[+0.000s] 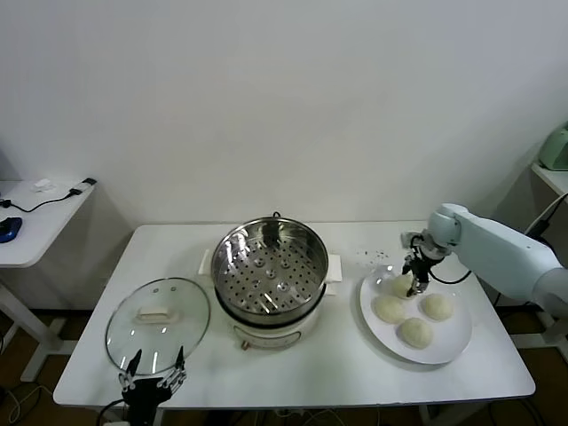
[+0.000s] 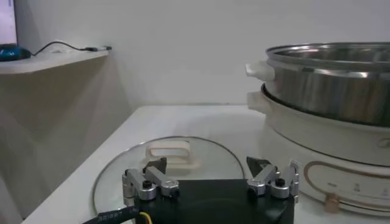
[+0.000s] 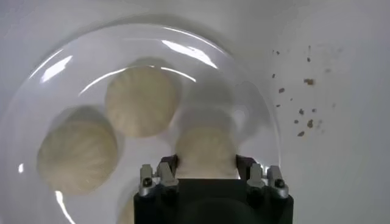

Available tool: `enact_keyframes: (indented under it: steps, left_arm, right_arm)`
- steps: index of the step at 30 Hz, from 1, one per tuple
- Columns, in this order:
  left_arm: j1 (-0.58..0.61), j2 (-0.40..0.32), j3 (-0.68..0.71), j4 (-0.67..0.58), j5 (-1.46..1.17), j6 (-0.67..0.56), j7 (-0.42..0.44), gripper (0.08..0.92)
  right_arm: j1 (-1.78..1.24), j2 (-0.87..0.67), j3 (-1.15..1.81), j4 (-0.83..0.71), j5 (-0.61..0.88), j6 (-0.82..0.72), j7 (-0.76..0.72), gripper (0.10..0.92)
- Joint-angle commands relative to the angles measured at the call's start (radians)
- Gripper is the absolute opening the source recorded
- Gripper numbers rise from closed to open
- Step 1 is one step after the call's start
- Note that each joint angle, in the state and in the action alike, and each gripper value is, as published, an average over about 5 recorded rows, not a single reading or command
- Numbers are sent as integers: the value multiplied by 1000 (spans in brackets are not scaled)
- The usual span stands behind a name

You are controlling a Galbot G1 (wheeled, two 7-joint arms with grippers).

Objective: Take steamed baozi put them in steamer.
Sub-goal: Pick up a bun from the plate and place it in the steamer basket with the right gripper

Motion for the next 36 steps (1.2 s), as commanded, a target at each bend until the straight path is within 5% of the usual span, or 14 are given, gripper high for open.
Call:
enact_keyframes:
  steps: [1,7,12,21,28,36]
  left_arm:
    - [19,9,3,-21,6,0,-6,823]
    - [24,21,-3,-42,-4,8,-14,823]
    - [17,15,8,-51,3,19,-10,823]
    - [2,3,14,-39,8,23,-12,823]
    - [3,-1,10,-41,5,22,-18,823]
    - [4,-3,9,-41,-4,19,-22,823]
  right_arm:
    - [405,-20,-262,234,127,80,-68,645]
    - [723,159,-381,352,323,229,-95,645]
    - [768,378,-359,383,330,410,-91,645]
    - [523,555,-337,327,12,682,-8,645]
    - [308,629,-214,21,-319,816,43,645]
    - [213,724,-157,-191,-350,863,56,645]
